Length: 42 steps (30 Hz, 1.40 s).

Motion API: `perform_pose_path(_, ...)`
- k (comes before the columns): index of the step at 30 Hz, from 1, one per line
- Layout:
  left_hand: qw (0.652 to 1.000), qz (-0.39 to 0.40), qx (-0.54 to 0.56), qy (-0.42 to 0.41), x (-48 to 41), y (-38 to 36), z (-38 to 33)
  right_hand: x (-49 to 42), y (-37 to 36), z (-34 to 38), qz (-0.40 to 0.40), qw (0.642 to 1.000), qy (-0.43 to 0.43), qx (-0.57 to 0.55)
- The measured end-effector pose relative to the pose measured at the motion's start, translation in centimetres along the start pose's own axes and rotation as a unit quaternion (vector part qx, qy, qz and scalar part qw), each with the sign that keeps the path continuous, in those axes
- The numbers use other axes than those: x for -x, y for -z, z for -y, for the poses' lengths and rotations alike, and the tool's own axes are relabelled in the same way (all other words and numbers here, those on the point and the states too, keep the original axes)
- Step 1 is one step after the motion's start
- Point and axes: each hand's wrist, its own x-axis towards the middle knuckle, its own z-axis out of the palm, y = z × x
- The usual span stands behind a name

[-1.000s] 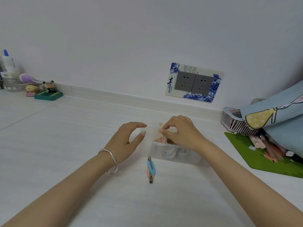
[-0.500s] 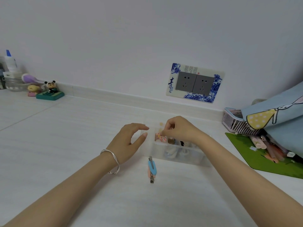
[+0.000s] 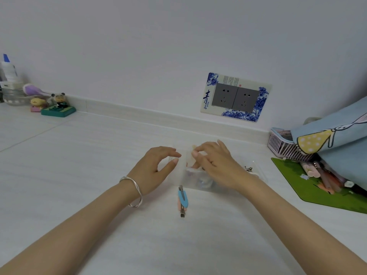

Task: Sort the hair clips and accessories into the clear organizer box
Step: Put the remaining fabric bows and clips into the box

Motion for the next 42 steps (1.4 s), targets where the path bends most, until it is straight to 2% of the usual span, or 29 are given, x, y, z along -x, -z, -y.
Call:
perform_pose_path(2, 1.0, 0.019, 0.001, -0.001, 0.1, -0.1, -0.2, 0.4, -0.4, -0.2, 0.024, 1.0, 0.008, 0.009)
perform_pose_path(3, 1.0, 0.028, 0.0, 0.001, 0.1, -0.1, -0.3, 0.6, -0.4, -0.3, 0.011, 1.0, 0.017, 0.003)
perform_pose_path(7, 0.999, 0.037, 0.004, 0.011, 0.2, -0.1, -0.3, 2.5, -0.5, 0.3, -0.128, 0.985, 0.09, -0.066)
perform_pose_path(8, 0.999, 0.039, 0.005, 0.012, 0.2, -0.1, -0.3, 3.3, -0.7, 0.6, -0.135, 0.981, 0.106, -0.094)
perform_pose_path(9, 0.999, 0.041, 0.007, 0.011, 0.2, -0.1, -0.3, 3.9, -1.1, 0.9, -0.119, 0.979, 0.115, -0.117)
perform_pose_path(11, 0.999, 0.043, 0.013, 0.013, 0.2, -0.2, -0.2, 5.1, -2.0, 1.5, -0.036, 0.985, 0.102, -0.131)
perform_pose_path(13, 0.999, 0.041, 0.022, 0.016, 0.3, -0.3, -0.1, 5.7, -3.0, 1.5, 0.037, 0.992, 0.079, -0.09)
perform_pose_path(16, 0.999, 0.039, 0.027, 0.014, 0.4, -0.3, -0.1, 5.9, -4.1, 1.1, 0.064, 0.995, 0.075, -0.021)
perform_pose_path(24, 0.999, 0.039, 0.031, 0.014, 0.3, -0.3, 0.0, 6.0, -4.7, 1.3, -0.015, 0.986, 0.165, -0.001)
perform_pose_path(28, 0.999, 0.041, 0.031, 0.017, 0.3, -0.4, 0.0, 6.3, -4.7, 1.1, -0.113, 0.977, 0.164, -0.072)
perform_pose_path(31, 0.999, 0.039, 0.033, 0.014, 0.3, -0.4, 0.1, 6.3, -3.9, 1.3, -0.157, 0.968, 0.123, -0.155)
perform_pose_path(34, 0.999, 0.037, 0.03, 0.014, 0.3, -0.4, 0.1, 5.6, -2.1, 1.4, -0.239, 0.939, 0.112, -0.22)
perform_pose_path(36, 0.999, 0.037, 0.027, 0.017, 0.3, -0.4, 0.1, 4.5, -0.9, 1.0, -0.293, 0.932, 0.101, -0.188)
perform_pose_path(39, 0.999, 0.033, 0.024, 0.018, 0.3, -0.4, -0.1, 2.6, -0.5, 0.2, -0.315, 0.944, 0.062, -0.079)
perform_pose_path(42, 0.999, 0.032, 0.025, 0.018, 0.2, -0.4, 0.0, 1.4, -1.3, 0.0, -0.217, 0.976, 0.034, 0.003)
